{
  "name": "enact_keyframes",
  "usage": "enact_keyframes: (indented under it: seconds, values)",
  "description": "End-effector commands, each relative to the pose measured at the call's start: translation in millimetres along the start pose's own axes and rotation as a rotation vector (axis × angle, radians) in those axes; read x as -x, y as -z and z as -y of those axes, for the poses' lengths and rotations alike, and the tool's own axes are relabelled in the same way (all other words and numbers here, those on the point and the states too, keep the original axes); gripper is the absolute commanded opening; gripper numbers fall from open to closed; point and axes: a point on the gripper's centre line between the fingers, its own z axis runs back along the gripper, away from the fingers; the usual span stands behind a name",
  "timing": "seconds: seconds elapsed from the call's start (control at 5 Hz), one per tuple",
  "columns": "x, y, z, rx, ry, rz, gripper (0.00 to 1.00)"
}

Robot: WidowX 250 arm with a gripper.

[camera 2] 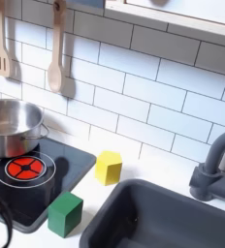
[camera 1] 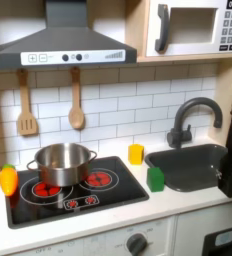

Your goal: Push button

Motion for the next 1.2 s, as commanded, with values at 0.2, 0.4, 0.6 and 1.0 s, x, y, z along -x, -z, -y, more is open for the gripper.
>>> enact_keyframes:
  seconds: [0.2, 0.4, 0.6, 1.0]
  values:
    - [-8.1, 1.2, -7.3, -0.009, -0.027, 0.011, 1.00]
    - [-12.5, 1.8, -17.7, -0.026, -0.051, 0.031, 1.00]
    - [-22.0, 4.2, -28.5, -0.033, -0.078, 0.037, 1.00]
    - [-55.2, 2.6, -57.2, -0.060, -0.151, 0.086, 1.00]
